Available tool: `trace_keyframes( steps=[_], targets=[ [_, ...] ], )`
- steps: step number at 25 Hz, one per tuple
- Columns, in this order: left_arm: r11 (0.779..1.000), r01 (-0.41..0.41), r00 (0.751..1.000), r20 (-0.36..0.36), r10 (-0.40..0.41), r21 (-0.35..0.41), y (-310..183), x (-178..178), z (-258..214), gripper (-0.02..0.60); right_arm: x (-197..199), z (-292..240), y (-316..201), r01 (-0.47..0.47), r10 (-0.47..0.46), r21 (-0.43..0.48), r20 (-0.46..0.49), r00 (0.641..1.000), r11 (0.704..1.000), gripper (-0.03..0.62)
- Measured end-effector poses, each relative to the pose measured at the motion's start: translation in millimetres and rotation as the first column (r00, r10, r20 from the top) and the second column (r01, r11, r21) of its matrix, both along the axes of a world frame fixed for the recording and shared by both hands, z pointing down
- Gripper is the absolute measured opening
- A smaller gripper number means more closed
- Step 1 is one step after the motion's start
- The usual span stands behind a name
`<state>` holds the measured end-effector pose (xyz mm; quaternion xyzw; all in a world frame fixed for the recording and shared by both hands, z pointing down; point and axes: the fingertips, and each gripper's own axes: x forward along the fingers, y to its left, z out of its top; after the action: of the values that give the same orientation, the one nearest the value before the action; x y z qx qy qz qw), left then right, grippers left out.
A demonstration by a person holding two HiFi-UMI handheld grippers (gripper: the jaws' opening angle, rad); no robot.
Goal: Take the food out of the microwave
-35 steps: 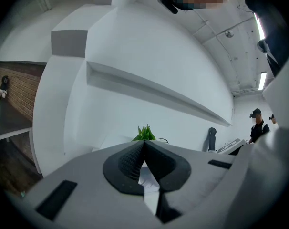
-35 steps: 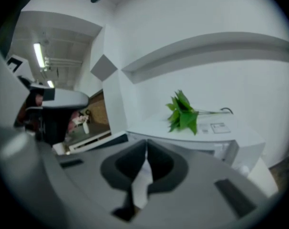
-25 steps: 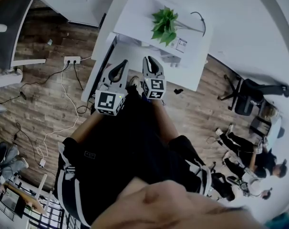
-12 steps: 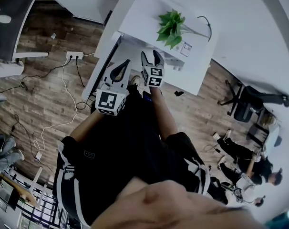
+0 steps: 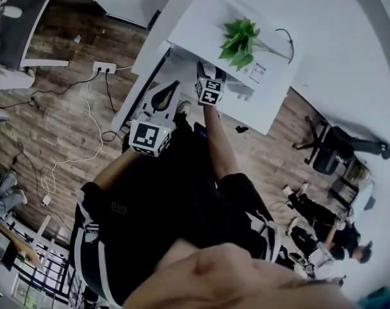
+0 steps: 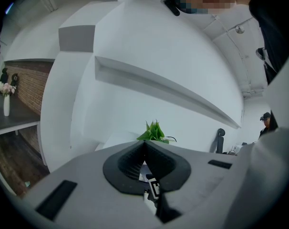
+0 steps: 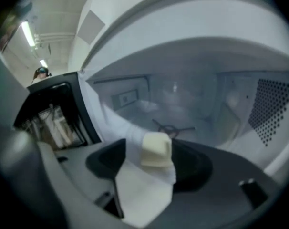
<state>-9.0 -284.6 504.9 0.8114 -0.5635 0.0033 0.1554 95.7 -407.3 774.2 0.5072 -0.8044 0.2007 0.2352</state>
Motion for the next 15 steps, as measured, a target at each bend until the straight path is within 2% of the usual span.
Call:
trace_keyframes(
  steps=[15],
  targets=[
    [0.999, 0.031, 0.999, 0.005, -0.031, -0.007, 2, -9, 2, 0.032, -4, 27, -26, -0.005, 0.002, -0.045, -0.063, 0.998, 0.999, 0.298]
  ],
)
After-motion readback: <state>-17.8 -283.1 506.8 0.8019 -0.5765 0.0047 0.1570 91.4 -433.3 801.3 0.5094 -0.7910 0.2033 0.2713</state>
